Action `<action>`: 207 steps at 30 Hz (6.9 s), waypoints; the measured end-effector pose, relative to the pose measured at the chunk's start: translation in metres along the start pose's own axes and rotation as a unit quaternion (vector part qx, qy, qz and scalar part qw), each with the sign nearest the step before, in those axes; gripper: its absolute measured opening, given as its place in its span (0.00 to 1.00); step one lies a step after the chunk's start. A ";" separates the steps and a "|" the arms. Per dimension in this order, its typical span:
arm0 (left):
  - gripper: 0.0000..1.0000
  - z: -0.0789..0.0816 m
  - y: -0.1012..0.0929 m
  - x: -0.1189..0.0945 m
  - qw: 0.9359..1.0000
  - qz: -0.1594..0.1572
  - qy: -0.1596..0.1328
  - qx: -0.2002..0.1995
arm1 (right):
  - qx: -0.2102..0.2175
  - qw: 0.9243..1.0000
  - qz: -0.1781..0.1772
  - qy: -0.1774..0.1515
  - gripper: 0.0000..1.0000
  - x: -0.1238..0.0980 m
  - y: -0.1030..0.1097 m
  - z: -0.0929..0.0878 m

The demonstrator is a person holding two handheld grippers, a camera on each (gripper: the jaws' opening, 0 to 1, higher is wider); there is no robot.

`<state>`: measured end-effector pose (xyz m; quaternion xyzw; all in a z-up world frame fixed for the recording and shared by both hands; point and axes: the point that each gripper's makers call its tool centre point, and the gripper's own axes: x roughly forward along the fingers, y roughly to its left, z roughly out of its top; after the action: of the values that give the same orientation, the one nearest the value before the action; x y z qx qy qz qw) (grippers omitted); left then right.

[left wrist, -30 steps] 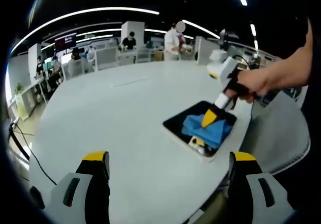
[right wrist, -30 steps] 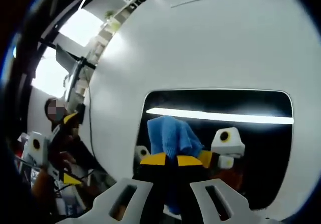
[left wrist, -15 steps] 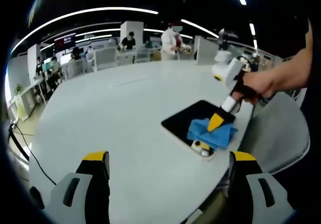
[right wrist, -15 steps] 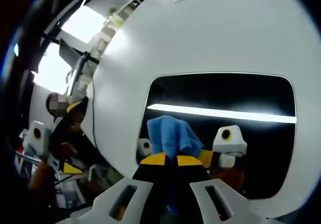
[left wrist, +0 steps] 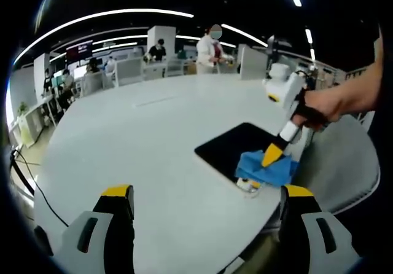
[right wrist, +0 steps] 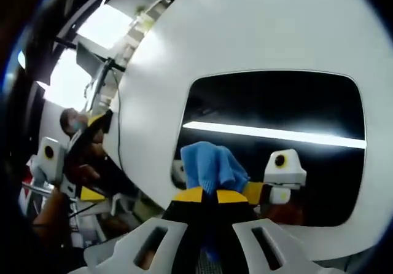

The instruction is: Wipe the mirror surface with the cleaning cloth until all visible marks leave the cleaned area.

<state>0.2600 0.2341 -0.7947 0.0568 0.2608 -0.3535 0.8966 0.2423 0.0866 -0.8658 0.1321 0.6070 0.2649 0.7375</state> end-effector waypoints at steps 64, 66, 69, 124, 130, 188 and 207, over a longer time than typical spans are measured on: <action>0.99 0.006 -0.010 0.013 1.000 -0.008 0.005 0.007 | 0.017 1.000 -0.004 -0.005 0.00 -0.029 -0.042 -0.017; 0.99 0.005 -0.009 0.013 1.000 -0.007 0.005 0.008 | 0.017 1.000 -0.003 -0.005 0.00 -0.030 -0.042 -0.017; 0.99 0.005 -0.009 0.012 1.000 -0.007 0.005 0.008 | 0.016 1.000 -0.004 -0.005 0.00 -0.029 -0.042 -0.017; 0.99 -0.014 0.001 0.003 0.999 0.015 0.029 -0.011 | -0.004 0.999 -0.038 -0.027 0.00 -0.012 -0.058 0.079; 0.99 -0.014 0.002 0.001 0.999 0.017 0.027 -0.011 | -0.008 0.999 -0.042 -0.029 0.00 -0.011 -0.060 0.092; 0.99 -0.009 -0.002 0.005 0.999 0.020 0.033 -0.008 | -0.015 0.998 -0.048 -0.038 0.00 -0.020 -0.089 0.120; 0.99 -0.012 -0.007 0.007 0.999 0.016 0.037 -0.007 | -0.012 0.997 -0.058 -0.041 0.00 -0.025 -0.097 0.118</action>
<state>0.2550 0.2284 -0.8076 0.0676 0.2951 -0.3351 0.8922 0.3758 0.0075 -0.8684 0.0985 0.5798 0.2230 0.7775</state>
